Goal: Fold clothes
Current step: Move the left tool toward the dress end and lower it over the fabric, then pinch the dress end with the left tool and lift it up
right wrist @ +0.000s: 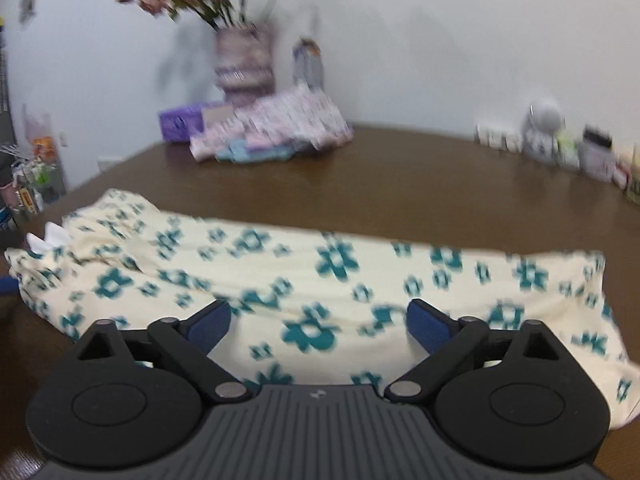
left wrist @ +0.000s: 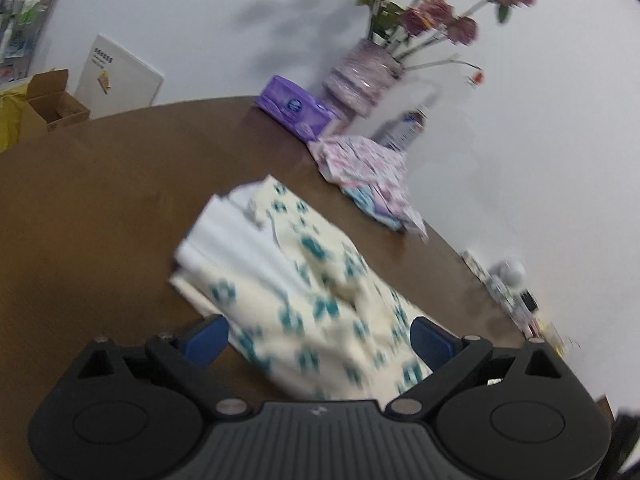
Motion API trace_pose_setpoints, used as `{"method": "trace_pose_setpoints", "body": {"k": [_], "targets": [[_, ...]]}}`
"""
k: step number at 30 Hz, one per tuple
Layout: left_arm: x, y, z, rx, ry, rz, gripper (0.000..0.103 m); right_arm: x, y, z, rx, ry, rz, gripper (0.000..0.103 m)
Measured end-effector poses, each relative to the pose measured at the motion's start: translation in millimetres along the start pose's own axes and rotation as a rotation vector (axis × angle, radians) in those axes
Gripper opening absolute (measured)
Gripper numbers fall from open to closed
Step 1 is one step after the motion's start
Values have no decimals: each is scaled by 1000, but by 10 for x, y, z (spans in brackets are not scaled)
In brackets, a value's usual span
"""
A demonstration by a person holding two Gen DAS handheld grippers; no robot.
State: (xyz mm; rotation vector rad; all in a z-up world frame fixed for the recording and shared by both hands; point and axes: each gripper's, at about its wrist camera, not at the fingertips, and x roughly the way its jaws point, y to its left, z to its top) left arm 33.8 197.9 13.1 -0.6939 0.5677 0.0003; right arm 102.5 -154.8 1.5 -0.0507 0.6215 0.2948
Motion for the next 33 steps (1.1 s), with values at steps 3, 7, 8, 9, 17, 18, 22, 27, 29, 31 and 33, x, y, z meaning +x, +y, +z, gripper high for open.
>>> {"method": "trace_pose_setpoints", "body": {"k": [3, 7, 8, 9, 17, 18, 22, 27, 29, 31, 33], "targets": [[229, 24, 220, -7, -4, 20, 98, 44, -46, -48, 1, 30, 1, 93], [456, 8, 389, 12, 1, 43, 87, 6, -89, -93, 10, 31, 13, 93], [503, -1, 415, 19, 2, 49, 81, -11, -108, -105, 14, 30, 16, 93], [550, -9, 440, 26, 3, 54, 78, -27, -127, -116, 18, 29, 20, 93], [653, -70, 360, 96, -4, 122, 20, -68, -263, -122, 73, 17, 38, 94], [654, -83, 350, 106, -9, 129, 19, -69, -267, -122, 75, 16, 40, 94], [624, -194, 313, 197, -45, 147, 10, -91, -314, -134, 91, 8, 59, 94], [437, -649, 86, 579, -171, 205, 8, -125, -397, -152, 109, -8, 66, 94], [362, -877, -62, 773, -230, 235, 8, -149, -444, -167, 121, -16, 69, 94], [319, -1128, -262, 980, -285, 259, 8, -177, -488, -182, 130, -24, 71, 94], [312, -1369, -465, 1159, -308, 254, 8, -210, -516, -188, 135, -35, 70, 94]]}}
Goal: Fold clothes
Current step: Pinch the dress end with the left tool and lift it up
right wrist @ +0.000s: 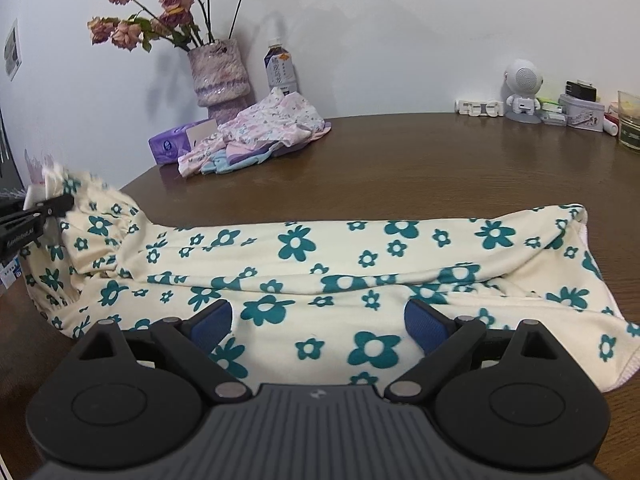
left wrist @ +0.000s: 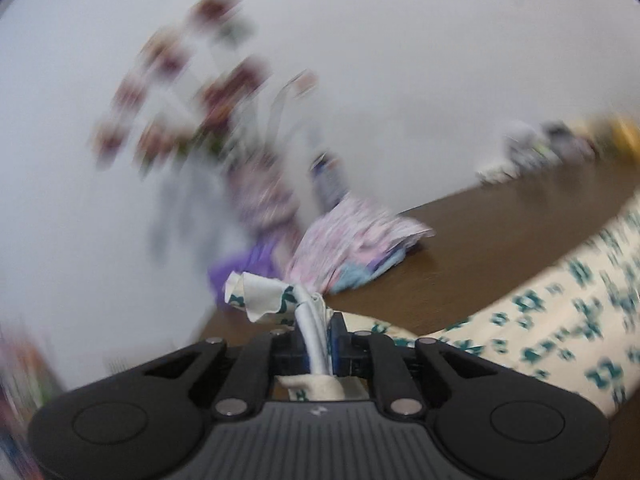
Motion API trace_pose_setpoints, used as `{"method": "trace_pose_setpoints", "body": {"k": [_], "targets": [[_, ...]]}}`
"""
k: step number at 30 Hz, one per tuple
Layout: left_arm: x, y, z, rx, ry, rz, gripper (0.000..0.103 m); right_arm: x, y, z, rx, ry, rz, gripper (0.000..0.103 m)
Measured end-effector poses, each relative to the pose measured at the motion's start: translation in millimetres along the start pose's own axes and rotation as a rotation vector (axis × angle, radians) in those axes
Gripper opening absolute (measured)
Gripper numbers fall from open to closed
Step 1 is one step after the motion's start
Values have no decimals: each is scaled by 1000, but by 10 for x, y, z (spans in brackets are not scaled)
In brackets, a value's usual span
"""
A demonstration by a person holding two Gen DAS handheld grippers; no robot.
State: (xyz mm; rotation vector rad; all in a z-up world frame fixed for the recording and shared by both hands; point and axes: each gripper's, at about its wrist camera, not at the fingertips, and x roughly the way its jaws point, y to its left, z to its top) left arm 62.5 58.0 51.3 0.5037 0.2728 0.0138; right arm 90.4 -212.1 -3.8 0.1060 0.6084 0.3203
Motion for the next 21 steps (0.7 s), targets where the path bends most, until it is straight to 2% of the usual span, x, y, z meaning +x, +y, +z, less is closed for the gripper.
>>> {"method": "trace_pose_setpoints", "body": {"k": [4, 8, 11, 18, 21], "targets": [[-68, -568, 157, 255, -23, -73, 8, -78, -55, 6, 13, -27, 0, 94], [-4, -1114, 148, 398, 23, -142, 8, -159, -146, -4, 29, -47, -5, 94], [71, -1353, 78, 444, 65, -152, 8, -218, -216, -22, 36, -55, -6, 94], [101, -1582, -6, 474, 108, -132, 10, -282, -350, -69, 53, -61, -2, 94], [44, -1577, 48, 450, 110, -114, 18, -286, -368, -83, 55, -62, 5, 94]]}}
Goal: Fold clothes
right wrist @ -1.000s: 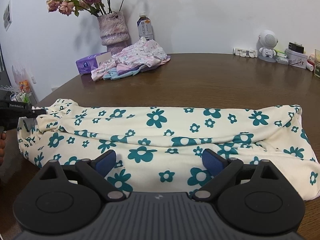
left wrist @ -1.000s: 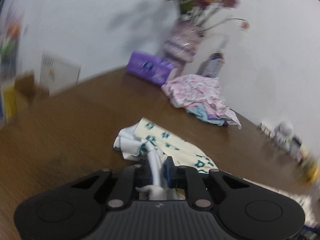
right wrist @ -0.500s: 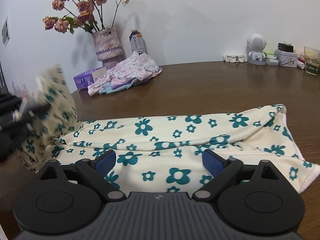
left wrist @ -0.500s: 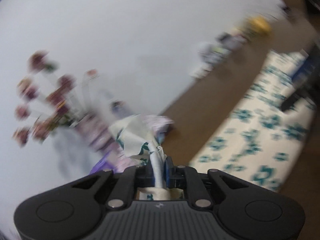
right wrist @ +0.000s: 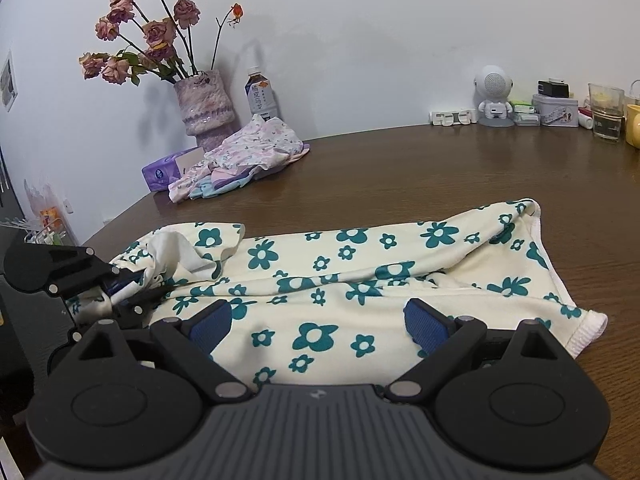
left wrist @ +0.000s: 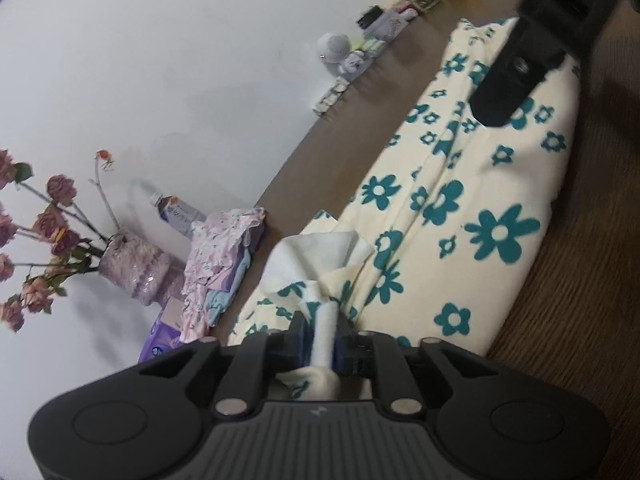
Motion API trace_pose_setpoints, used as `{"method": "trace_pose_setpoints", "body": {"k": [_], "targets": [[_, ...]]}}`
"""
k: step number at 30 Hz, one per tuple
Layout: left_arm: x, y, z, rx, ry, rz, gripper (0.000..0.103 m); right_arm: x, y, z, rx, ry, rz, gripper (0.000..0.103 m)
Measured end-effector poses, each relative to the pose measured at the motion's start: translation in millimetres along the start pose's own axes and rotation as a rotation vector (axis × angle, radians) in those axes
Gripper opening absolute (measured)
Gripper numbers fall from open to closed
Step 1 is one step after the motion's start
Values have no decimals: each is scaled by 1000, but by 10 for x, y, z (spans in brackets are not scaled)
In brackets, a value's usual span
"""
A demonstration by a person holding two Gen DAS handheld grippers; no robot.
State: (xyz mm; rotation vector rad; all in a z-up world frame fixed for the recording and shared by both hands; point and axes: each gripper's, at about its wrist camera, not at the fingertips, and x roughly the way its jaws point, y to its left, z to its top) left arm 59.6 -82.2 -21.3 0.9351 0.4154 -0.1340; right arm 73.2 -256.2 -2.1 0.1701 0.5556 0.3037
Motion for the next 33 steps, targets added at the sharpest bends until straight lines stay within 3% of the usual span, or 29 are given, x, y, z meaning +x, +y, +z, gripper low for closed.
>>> {"method": "trace_pose_setpoints", "body": {"k": [4, 5, 11, 15, 19, 23, 30, 33], "targets": [[-215, 182, 69, -98, -73, -57, 66, -11, -23, -2, 4, -2, -2, 95], [-280, 226, 79, -131, -97, -83, 70, -16, -29, -2, 5, -3, -4, 95], [-530, 531, 34, -347, -177, -192, 70, -51, -40, -26, 5, -2, -18, 95], [-707, 806, -221, -496, -213, -233, 70, -97, -5, -60, -10, -3, -12, 95], [-825, 1113, -570, -656, -227, -234, 73, -91, 40, -69, -23, 4, -11, 95], [-896, 1292, -834, -781, -259, -197, 85, -67, 111, -83, -36, 12, -15, 95], [-808, 1411, -1132, -1002, -226, -249, 85, -77, 209, -112, -59, 16, -19, 97], [-798, 1431, -1178, -1027, -228, -250, 85, -87, 222, -123, -62, 20, -21, 97]]}}
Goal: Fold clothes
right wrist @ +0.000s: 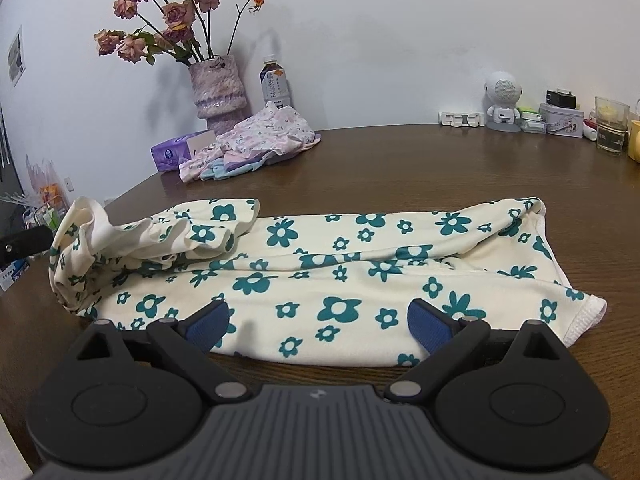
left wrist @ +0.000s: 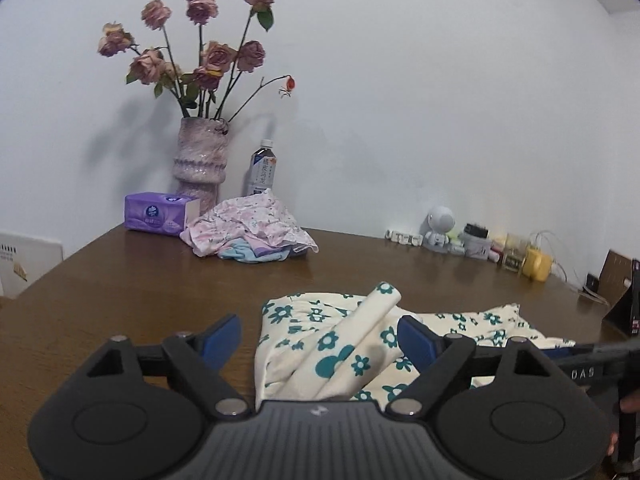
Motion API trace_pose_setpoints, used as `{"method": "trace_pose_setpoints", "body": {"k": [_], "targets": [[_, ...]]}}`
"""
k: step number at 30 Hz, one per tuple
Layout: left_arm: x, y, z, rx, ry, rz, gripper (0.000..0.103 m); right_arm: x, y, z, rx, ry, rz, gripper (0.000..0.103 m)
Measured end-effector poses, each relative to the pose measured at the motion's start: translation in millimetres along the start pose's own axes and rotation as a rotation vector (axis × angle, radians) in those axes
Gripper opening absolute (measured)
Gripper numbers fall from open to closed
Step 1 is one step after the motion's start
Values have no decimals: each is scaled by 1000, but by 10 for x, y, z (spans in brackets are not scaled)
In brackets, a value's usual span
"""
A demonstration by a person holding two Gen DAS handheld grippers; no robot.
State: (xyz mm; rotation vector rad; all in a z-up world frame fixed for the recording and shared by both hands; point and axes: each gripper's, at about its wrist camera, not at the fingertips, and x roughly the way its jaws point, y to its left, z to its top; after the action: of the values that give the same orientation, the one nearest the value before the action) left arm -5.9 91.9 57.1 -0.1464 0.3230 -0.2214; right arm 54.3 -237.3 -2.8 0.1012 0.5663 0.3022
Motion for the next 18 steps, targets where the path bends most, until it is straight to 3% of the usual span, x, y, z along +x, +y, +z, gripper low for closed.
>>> {"method": "trace_pose_setpoints", "body": {"k": [15, 18], "targets": [[49, 139, -43, -49, 34, 42, 85, -24, 36, -24, 5, -5, -4, 100], [48, 154, -47, -50, 33, 54, 92, -44, 62, -30, 9, -22, 18, 102]]}}
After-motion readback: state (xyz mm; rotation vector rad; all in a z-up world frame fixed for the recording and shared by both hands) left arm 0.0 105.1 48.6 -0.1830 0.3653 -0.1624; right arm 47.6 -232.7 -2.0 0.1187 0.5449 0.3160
